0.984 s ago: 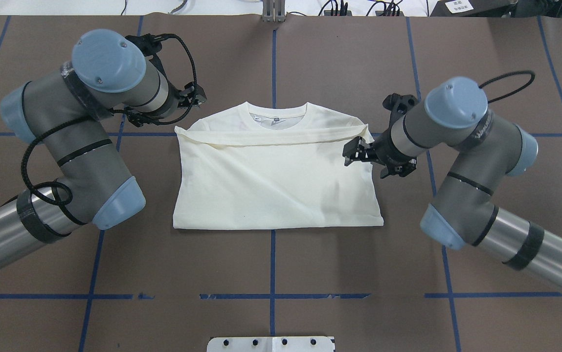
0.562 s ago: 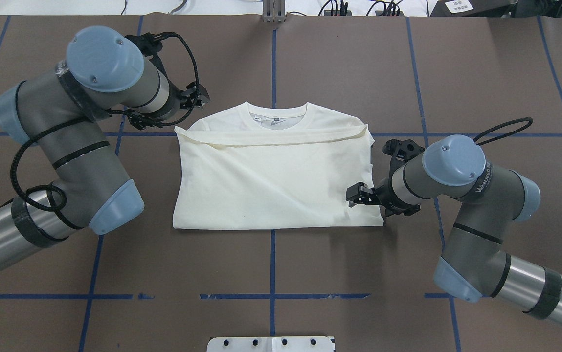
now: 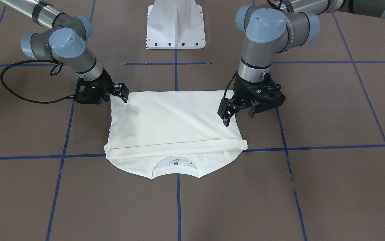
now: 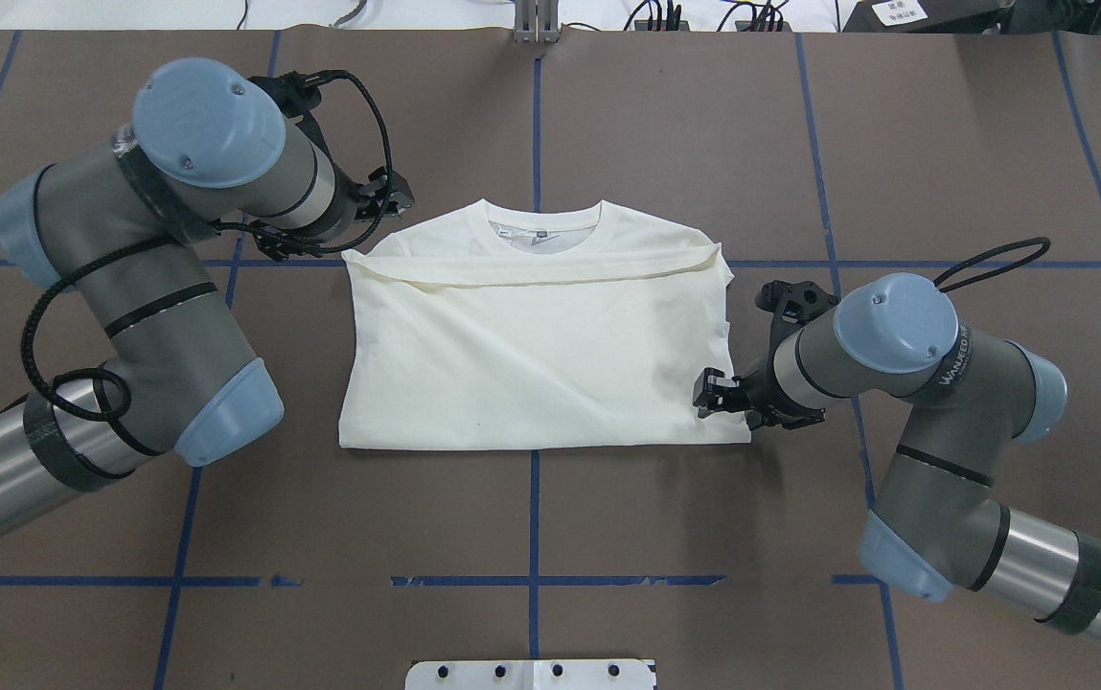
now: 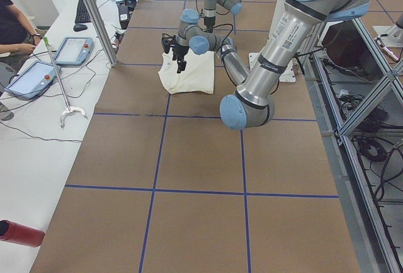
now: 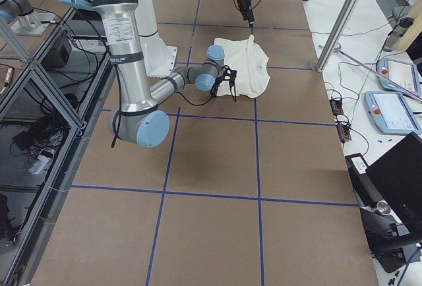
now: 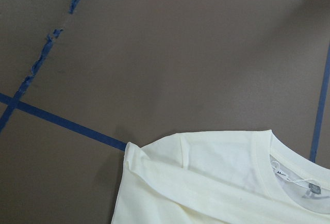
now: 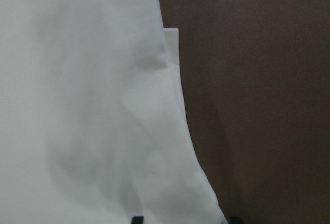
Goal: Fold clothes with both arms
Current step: 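Grasp the folded shirt's corner nearest the robot with the right gripper and drag it outward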
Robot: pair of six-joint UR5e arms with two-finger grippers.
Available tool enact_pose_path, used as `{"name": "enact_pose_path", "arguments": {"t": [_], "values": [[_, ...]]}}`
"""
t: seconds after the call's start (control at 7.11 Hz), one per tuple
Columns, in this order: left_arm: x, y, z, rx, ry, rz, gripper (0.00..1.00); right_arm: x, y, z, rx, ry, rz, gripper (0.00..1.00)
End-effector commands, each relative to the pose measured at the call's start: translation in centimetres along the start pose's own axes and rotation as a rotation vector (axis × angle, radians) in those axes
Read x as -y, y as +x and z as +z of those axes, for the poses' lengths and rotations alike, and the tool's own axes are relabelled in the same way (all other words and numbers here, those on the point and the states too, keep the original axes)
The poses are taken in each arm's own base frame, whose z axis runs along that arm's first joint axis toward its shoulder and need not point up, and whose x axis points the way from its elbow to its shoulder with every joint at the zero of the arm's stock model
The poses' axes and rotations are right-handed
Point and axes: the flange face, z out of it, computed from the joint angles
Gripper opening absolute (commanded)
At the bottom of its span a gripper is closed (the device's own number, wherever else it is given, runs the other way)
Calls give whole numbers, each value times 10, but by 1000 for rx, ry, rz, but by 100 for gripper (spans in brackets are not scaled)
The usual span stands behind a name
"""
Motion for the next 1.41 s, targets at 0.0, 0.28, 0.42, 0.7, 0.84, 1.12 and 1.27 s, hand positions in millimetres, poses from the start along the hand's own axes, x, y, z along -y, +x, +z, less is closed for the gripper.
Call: {"name": "enact_pose_path", "arguments": {"t": [0.0,0.28,0.42,0.7,0.84,1.12,1.27], "values": [[0,0,0,0,1,0,100,-11,13,-8,-2,-10,-4,0],[0,0,-1,-3,3,1,100,-52,32,-26,6,-46,-42,0],[0,-1,0,0,4,0,100,-76,33,-31,13,-76,-69,0],[0,-1,-1,-1,6,1,100,-127,62,-39,-18,-152,-113,0],[-1,1,-2,-4,5,-11,100,-162,83,-52,-40,-207,-148,0],[-43,10,6,-11,-43,-21,100,-193,117,-72,-87,-266,-176,94],[-85,10,17,-13,-97,-42,100,-189,111,-81,-27,-242,-188,100]]}}
